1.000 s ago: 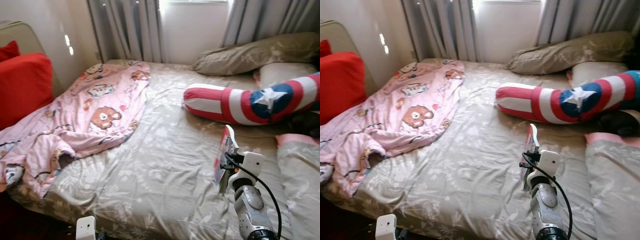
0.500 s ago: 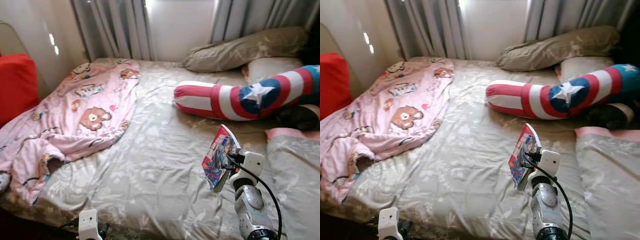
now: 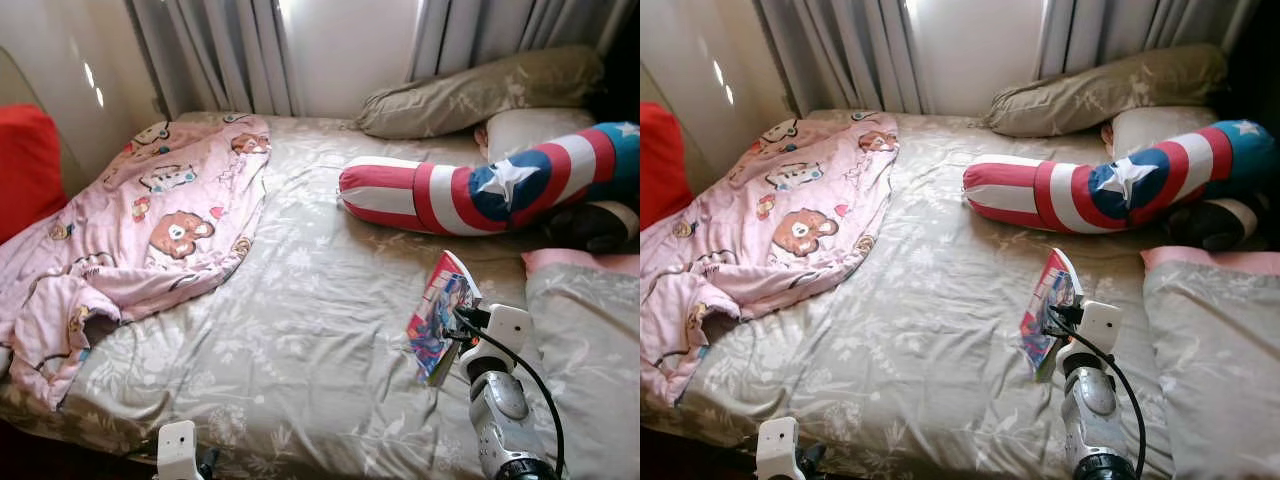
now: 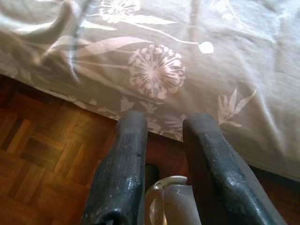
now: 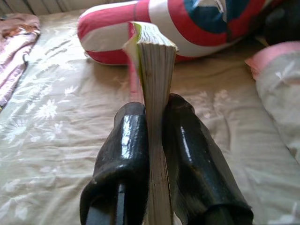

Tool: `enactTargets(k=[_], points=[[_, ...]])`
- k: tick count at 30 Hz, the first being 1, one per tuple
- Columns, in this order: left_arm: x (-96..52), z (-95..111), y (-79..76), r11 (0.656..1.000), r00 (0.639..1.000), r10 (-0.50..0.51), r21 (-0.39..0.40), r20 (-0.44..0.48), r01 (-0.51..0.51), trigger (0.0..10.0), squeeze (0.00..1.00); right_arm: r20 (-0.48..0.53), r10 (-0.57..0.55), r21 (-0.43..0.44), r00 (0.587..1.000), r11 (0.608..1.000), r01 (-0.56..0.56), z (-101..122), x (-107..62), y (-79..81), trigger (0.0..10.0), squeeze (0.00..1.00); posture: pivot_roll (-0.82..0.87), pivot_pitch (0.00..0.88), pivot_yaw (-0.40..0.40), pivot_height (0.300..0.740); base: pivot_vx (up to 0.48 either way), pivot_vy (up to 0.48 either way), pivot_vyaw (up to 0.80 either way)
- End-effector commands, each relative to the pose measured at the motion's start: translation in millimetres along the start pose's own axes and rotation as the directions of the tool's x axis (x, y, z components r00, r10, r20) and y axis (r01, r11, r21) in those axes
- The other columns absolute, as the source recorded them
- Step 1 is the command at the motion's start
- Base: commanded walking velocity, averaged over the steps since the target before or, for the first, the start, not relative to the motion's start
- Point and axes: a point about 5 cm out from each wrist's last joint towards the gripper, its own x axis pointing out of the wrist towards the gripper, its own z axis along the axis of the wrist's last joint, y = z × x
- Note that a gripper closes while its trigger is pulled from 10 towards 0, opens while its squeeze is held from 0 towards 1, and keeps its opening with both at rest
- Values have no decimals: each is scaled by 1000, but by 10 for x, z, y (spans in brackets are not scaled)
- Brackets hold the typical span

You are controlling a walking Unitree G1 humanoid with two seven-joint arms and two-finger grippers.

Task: Clean up the room

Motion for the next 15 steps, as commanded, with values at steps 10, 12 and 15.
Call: enactTargets(k=[10,12,15], points=[[-3,-13,10,1000,1000,1,16,-9,-1,10000,0,30,26,8,999,1000,-26,88,52,67,10000,0,31,0,33,734,0,0,-287],[-4,-12,11,1000,1000,1,18,-9,-1,10000,0,30,29,6,999,1000,-29,86,52,76,10000,0,31,0,33,734,0,0,-613],[-2,-6,12,1000,1000,1,29,-8,-1,10000,0,29,32,2,999,999,-32,86,55,83,10000,0,31,0,33,734,0,-300,-610]])
